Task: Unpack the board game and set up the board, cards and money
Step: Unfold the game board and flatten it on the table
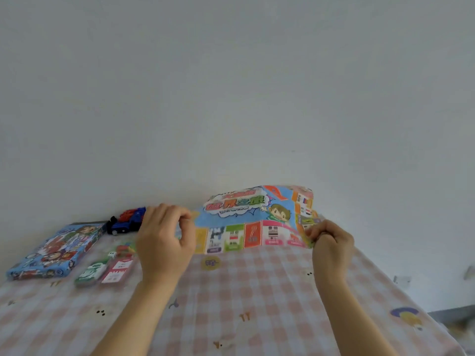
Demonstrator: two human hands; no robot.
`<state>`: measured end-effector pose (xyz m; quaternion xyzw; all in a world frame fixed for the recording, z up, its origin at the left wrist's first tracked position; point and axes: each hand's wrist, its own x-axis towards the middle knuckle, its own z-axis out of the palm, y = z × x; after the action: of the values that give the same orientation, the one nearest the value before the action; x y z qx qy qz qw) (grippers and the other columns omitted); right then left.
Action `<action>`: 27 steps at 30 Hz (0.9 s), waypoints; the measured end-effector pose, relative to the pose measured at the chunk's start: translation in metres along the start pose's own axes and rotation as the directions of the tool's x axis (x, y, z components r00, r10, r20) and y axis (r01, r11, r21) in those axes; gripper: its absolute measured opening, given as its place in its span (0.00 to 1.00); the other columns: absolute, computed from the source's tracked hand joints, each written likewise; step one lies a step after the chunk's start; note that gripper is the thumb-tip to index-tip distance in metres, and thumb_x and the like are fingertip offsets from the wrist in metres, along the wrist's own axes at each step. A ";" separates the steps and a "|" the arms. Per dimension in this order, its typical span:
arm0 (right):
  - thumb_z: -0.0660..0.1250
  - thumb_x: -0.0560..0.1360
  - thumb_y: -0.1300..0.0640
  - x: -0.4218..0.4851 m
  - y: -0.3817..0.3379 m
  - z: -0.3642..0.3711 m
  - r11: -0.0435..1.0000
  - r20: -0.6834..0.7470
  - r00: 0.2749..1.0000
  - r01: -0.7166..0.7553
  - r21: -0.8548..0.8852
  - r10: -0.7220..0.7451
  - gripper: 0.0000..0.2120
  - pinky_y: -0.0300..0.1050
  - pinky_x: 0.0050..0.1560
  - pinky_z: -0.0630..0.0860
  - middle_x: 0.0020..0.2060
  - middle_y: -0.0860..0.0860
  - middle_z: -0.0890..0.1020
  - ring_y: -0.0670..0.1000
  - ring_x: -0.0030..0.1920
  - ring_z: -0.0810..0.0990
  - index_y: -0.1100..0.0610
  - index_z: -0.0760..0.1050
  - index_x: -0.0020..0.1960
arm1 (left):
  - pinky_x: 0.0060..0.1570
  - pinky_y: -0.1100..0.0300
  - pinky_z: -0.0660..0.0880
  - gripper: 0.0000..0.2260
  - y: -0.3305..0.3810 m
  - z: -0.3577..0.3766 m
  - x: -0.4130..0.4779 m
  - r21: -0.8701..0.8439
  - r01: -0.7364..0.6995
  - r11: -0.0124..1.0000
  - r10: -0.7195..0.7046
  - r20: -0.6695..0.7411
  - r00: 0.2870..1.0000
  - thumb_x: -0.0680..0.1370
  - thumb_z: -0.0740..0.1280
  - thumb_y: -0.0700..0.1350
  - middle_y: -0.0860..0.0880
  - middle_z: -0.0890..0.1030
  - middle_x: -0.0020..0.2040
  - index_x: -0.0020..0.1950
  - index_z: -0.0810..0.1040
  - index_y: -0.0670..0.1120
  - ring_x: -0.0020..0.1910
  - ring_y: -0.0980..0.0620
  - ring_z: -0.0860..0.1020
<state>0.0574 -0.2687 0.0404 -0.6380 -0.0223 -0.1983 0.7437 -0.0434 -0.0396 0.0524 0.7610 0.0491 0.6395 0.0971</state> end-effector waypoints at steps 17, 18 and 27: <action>0.55 0.65 0.75 0.014 0.025 -0.034 0.812 -0.069 0.972 0.148 -0.565 -0.225 0.30 0.44 0.43 0.62 0.57 0.51 0.76 0.53 0.59 0.71 0.51 0.76 0.59 | 0.74 0.44 0.45 0.35 0.006 0.060 -0.077 0.272 -0.010 0.962 -0.268 0.952 0.148 0.73 0.41 0.70 0.51 0.45 0.79 0.78 0.45 0.58 0.77 0.49 0.44; 0.55 0.66 0.75 0.014 0.019 -0.030 0.806 -0.039 0.968 0.183 -0.562 -0.247 0.30 0.43 0.43 0.61 0.58 0.50 0.76 0.52 0.60 0.70 0.51 0.76 0.60 | 0.75 0.44 0.45 0.33 0.006 0.061 -0.079 0.268 -0.028 0.963 -0.261 0.954 0.149 0.75 0.42 0.69 0.51 0.44 0.79 0.78 0.45 0.57 0.77 0.49 0.43; 0.52 0.81 0.50 -0.010 0.068 0.024 0.399 0.645 0.759 0.567 -0.721 0.086 0.21 0.53 0.75 0.54 0.76 0.49 0.58 0.53 0.76 0.52 0.45 0.60 0.74 | 0.74 0.53 0.52 0.31 -0.008 0.052 -0.080 0.178 0.093 0.980 -0.199 0.921 0.334 0.76 0.46 0.68 0.56 0.55 0.78 0.77 0.55 0.58 0.76 0.55 0.53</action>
<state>0.0758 -0.2354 -0.0216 -0.9447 -0.2427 -0.0831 0.2042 -0.0062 -0.0519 -0.0347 0.9853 0.0826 0.0764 0.1289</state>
